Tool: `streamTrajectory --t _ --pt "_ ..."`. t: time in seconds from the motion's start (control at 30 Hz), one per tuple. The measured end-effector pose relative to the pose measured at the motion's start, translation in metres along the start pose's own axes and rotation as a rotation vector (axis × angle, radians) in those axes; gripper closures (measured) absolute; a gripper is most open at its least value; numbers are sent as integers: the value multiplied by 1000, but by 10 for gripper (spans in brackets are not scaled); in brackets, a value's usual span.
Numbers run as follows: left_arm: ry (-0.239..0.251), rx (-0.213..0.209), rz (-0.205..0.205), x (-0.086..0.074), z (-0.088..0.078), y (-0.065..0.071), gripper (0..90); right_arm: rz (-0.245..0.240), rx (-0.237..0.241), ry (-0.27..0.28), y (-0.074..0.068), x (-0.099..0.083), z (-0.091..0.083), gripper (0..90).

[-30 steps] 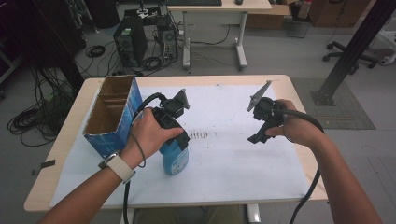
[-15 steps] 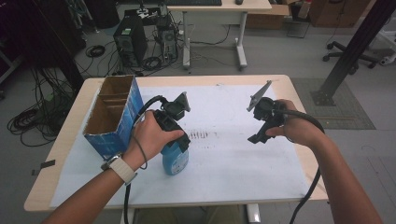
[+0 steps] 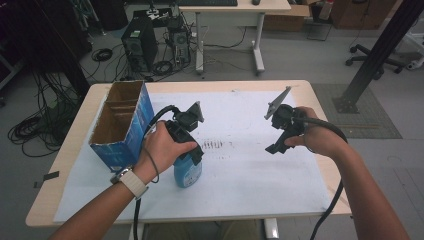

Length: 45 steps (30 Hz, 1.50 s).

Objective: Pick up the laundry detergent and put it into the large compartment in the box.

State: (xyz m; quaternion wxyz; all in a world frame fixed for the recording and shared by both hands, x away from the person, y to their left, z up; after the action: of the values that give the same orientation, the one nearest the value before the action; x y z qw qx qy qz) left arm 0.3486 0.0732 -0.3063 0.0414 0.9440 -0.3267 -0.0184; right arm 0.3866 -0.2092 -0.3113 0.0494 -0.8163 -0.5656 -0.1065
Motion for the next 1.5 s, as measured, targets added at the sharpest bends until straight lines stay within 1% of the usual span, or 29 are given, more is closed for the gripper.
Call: streamTrajectory --t 0.17,0.27,0.33,0.6,0.77,0.8,0.9,1.17,1.33,1.5 --pt "2 -4 1 0 0 1 166 -1 0 0 0 0 0 91" --pt "-6 -3 8 0 1 1 173 0 0 1 0 0 0 90" --pt "0 -3 5 0 2 1 189 0 0 1 0 0 0 90" --pt "3 -1 5 0 2 1 276 4 -1 1 0 -3 0 90" --pt "6 7 6 0 2 1 306 4 -1 2 0 -3 0 90" --pt "6 11 8 0 2 1 335 4 -1 2 -1 -3 0 90" --pt "14 13 8 0 2 2 358 7 1 0 -1 -3 -1 91" --pt "20 26 8 -1 2 3 364 1 0 2 -1 -2 1 91" --pt "14 13 2 0 1 2 367 3 -1 4 -1 -2 0 90" --pt "7 16 0 0 0 2 368 2 -3 8 -1 -2 -1 91"
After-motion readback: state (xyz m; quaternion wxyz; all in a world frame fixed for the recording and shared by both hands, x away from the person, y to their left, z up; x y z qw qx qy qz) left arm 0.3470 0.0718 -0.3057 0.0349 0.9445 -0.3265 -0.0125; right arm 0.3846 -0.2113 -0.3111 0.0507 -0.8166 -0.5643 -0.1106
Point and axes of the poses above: each handheld gripper's, and its own axes: z roughly forward along the jaws, x roughly out of its top, y roughly to its right, the point moved 2 cm from there along z, roughly forward along the jaws, and after that the axes turned 8 degrees about -y, right-handed, at the moved point
